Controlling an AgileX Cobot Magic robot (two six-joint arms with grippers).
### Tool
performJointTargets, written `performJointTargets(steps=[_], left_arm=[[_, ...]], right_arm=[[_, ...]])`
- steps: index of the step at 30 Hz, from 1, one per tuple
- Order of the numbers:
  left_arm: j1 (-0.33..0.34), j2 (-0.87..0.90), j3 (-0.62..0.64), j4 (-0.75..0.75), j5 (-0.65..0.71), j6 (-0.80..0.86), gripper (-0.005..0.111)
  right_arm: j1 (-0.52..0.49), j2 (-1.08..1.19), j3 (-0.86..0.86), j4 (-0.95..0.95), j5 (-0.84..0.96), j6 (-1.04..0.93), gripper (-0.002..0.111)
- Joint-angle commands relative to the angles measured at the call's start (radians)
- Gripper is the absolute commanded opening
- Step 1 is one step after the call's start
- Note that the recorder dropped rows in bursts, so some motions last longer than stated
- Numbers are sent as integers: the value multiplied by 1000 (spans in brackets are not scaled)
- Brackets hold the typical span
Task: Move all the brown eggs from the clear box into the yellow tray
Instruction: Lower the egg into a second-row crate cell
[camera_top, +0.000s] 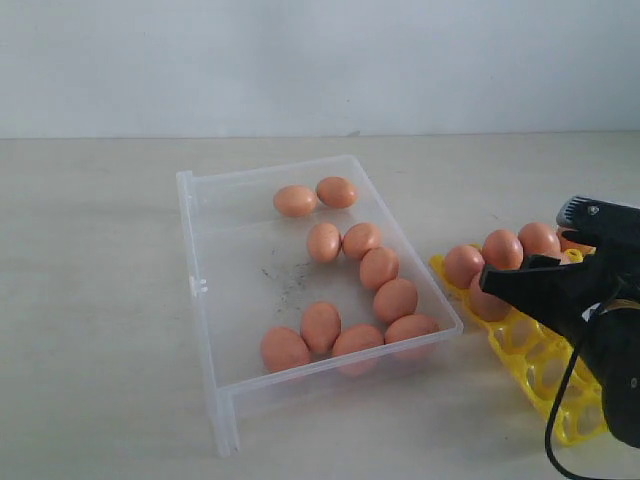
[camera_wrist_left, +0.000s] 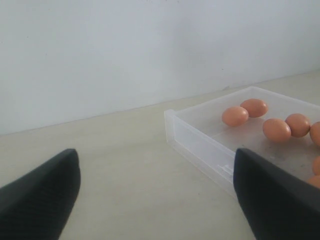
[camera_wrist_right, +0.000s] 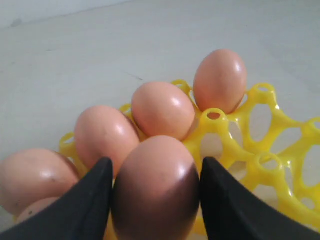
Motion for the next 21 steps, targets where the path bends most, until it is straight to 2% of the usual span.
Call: performJointTargets(steps=[1,18,21], left_arm=[[-6,-4,4,-7,-8,-8,78],[-6,-4,4,-7,-8,-8,78],[-6,-4,4,-7,-8,-8,78]], right_arm=[[-28,12,-4,-31,-2,-12,0],[-28,49,-4,-105,34,-9,0],[-28,49,-4,-111,34,-1,13]])
